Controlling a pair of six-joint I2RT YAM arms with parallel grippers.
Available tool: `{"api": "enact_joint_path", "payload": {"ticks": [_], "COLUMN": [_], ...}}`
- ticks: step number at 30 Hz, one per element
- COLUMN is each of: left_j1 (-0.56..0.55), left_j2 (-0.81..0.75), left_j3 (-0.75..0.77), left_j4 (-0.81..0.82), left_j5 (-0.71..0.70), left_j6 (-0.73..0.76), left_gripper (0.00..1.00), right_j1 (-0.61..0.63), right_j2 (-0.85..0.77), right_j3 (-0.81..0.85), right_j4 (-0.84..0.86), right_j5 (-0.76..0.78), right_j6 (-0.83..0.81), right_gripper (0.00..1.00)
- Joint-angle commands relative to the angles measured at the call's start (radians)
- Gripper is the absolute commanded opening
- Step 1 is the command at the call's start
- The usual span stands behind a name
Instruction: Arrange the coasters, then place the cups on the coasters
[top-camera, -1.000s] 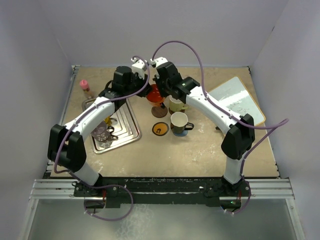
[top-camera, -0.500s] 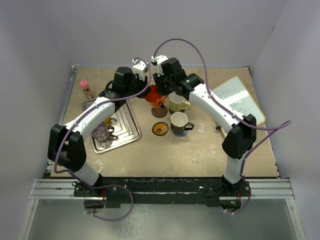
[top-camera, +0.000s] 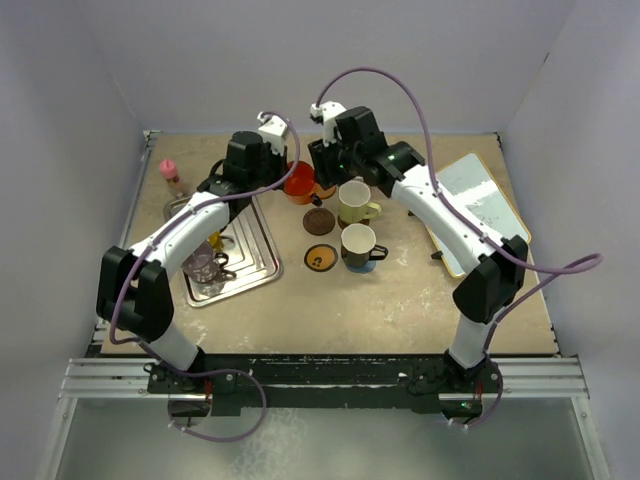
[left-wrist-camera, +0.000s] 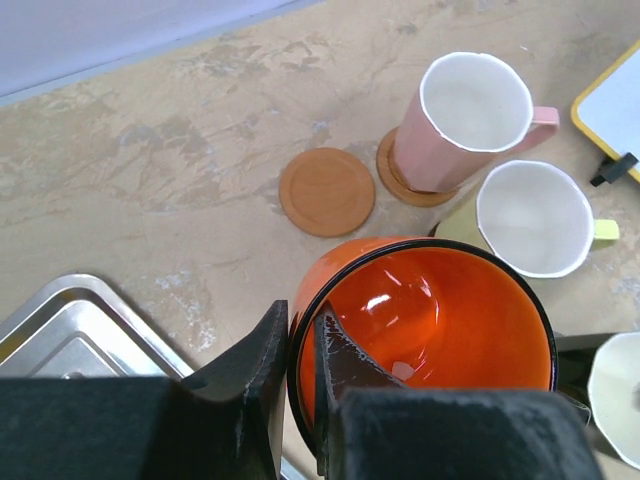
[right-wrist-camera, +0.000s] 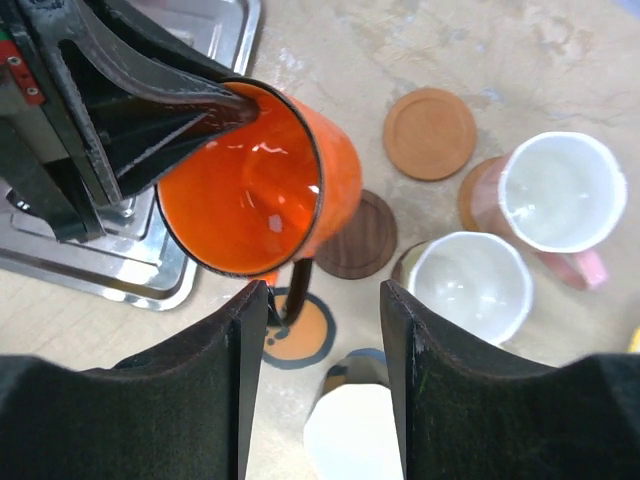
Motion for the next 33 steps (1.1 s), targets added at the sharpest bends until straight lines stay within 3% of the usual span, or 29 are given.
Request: {"api": "enact_joint_path", "payload": {"ticks": [1,14,24,33], "left_j1": [0.004,0.005,0.005,0.004], "left_j2": [0.024,0.36,0.631,0.726], "left_j3": [0.106,0.44,0.719,0.82], "left_j4": [0.106,0.011,-0.115,-0.162], "left_j5": [-0.057,-0.057,-0.011,-0.003], "left_j6": [-0.014,-0.004,-0.026,-0.035], "left_gripper": [0.03,0.03,0.03,0.03], "right_j1": [-0.055,-0.2,-0.247,-0.296], "right_j2": [-0.11,-0.328,-0.512,-0.571], "right_j3": [-0.001,-0.231,-0.457,-0.568], "right_j4": [0.006,-0.004,-0.023,-0.017], "right_j5": [-0.013,-0.058,-0.009,-0.019], "right_j6": [-0.044,-0.179,-0.278,-0.287], "right_gripper": [0.52,0.55,0.62,0.63]}}
